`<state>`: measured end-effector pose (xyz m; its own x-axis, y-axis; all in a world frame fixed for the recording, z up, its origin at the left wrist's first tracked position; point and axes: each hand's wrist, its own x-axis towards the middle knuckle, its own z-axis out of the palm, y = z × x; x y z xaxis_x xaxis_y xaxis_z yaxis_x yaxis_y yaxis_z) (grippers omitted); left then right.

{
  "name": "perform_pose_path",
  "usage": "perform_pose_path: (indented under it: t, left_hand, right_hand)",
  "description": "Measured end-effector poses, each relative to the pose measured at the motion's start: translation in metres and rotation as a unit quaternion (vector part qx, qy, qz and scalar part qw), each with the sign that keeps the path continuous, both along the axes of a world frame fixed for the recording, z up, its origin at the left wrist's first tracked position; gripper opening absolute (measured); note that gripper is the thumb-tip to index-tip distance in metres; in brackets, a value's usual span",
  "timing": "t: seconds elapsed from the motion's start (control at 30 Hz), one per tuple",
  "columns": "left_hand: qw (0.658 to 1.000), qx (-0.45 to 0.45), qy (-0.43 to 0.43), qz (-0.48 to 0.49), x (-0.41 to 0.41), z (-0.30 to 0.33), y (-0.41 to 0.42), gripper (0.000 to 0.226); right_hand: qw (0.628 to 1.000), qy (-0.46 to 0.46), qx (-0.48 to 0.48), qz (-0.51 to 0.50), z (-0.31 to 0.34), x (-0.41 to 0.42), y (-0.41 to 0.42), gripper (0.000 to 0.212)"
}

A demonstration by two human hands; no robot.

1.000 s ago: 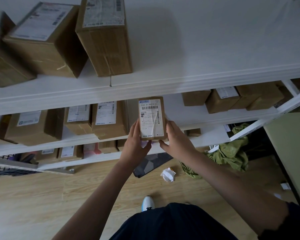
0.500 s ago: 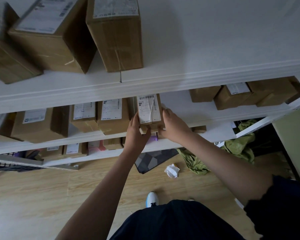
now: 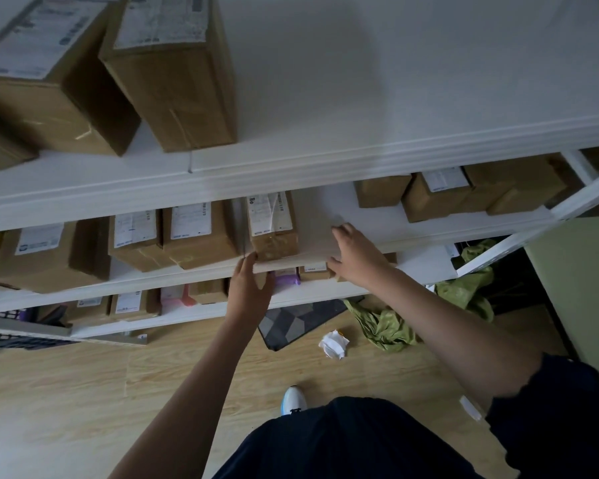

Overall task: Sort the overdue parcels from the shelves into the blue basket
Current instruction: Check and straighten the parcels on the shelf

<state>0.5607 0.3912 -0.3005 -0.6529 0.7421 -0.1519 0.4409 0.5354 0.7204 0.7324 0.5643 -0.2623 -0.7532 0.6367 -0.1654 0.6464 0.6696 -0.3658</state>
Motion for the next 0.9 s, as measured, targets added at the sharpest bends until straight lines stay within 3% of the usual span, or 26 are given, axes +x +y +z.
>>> perform_pose_path:
  t: [0.23, 0.53, 0.67, 0.8, 0.9]
  left_hand:
    - [0.999, -0.029, 0.025, 0.013, 0.061, 0.014, 0.020, 0.049]
    - [0.996, -0.024, 0.057, -0.072, 0.107, 0.041, 0.111, 0.055]
    - [0.992, -0.040, 0.060, -0.103, 0.097, 0.037, 0.142, 0.060]
    - [0.990, -0.075, 0.001, -0.116, 0.080, 0.034, 0.180, 0.063]
    - [0.990, -0.078, -0.013, -0.118, 0.073, 0.035, 0.207, 0.047]
  right_hand:
    - [0.996, 0.000, -0.042, -0.077, 0.005, 0.063, 0.046, 0.071]
    - [0.959, 0.051, -0.178, -0.216, 0.002, 0.081, 0.095, 0.090]
    - [0.948, 0.079, -0.191, -0.243, -0.006, 0.072, 0.108, 0.092]
    - [0.945, 0.079, -0.177, -0.264, -0.011, 0.062, 0.133, 0.075]
    - [0.948, 0.091, -0.158, -0.263, -0.009, 0.052, 0.147, 0.060]
